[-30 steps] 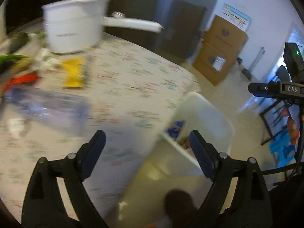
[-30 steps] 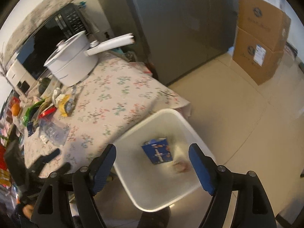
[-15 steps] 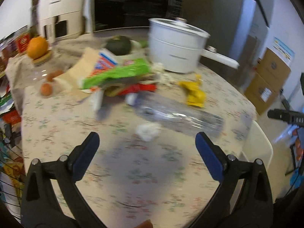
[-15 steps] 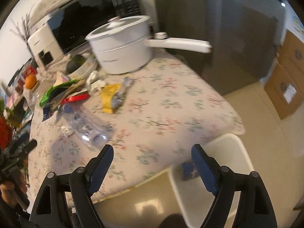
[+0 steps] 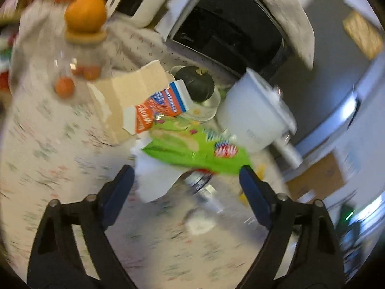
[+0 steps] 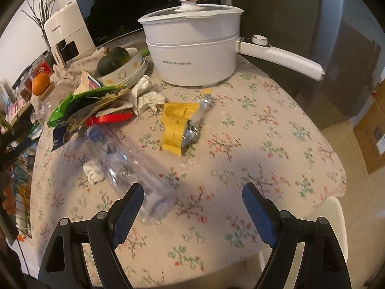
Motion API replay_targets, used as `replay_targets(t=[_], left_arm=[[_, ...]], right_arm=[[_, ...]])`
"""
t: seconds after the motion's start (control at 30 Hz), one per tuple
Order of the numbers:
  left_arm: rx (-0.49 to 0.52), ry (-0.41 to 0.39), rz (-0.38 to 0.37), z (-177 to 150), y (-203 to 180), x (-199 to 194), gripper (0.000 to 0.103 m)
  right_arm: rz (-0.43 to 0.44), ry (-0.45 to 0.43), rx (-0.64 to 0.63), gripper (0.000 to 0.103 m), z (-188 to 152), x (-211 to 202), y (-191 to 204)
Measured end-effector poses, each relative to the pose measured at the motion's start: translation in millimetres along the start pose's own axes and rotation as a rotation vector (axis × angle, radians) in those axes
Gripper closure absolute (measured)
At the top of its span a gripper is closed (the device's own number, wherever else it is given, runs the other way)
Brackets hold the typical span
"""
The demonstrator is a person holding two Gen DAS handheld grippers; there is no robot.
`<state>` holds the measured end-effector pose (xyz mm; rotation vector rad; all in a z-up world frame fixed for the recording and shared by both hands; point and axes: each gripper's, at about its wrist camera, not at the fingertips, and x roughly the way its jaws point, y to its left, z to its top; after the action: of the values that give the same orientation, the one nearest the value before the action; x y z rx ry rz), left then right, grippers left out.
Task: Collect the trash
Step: 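Grasp the green snack bag with the left gripper while the right gripper grasps the yellow wrapper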
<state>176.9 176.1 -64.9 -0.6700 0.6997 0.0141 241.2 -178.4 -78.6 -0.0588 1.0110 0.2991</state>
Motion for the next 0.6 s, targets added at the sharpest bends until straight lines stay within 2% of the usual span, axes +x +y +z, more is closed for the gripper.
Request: replay_targets(t=[0.03, 0.1, 0.27, 0.3, 0.33, 0.37, 0.4, 0.43, 0.5, 0.6], left_arm=[[-0.024, -0.003, -0.012, 1, 2, 5, 0.018], [-0.063, -0.004, -0.026, 1, 3, 14, 0.028], [-0.272, -0.001, -0.089, -4, 25, 38, 0.046], [-0.303, -0.004, -0.099, -4, 28, 42, 0.055], [-0.336, -0.008, -0.116, -7, 31, 45, 0.060], [-0.355, -0.012, -0.127, -7, 33, 46, 0.068], [-0.377, -0.018, -0.136, -8, 35, 46, 0.081], [-0.396, -0.025, -0.153, -9, 36, 45, 0.087], [-0.395, -0.036, -0.157, -9, 34, 40, 0.091], [-0.342, -0.041, -0.162, -4, 24, 27, 0.094]], right_arm=[[-0.001, -0.003, 0.001, 0.018, 2, 0, 1], [0.005, -0.006, 0.004, 0.018, 6, 1, 3], [0.017, -0.004, 0.005, 0.018, 10, 6, 10], [0.019, -0.002, 0.001, 0.018, 10, 7, 12], [0.018, 0.000, -0.002, 0.018, 10, 7, 13], [0.015, 0.003, -0.007, 0.018, 9, 8, 14], [0.012, 0.005, -0.009, 0.018, 9, 9, 14], [0.011, 0.006, -0.008, 0.018, 9, 9, 14], [0.007, 0.008, -0.011, 0.018, 8, 9, 13], [-0.015, 0.004, -0.018, 0.018, 9, 9, 11]])
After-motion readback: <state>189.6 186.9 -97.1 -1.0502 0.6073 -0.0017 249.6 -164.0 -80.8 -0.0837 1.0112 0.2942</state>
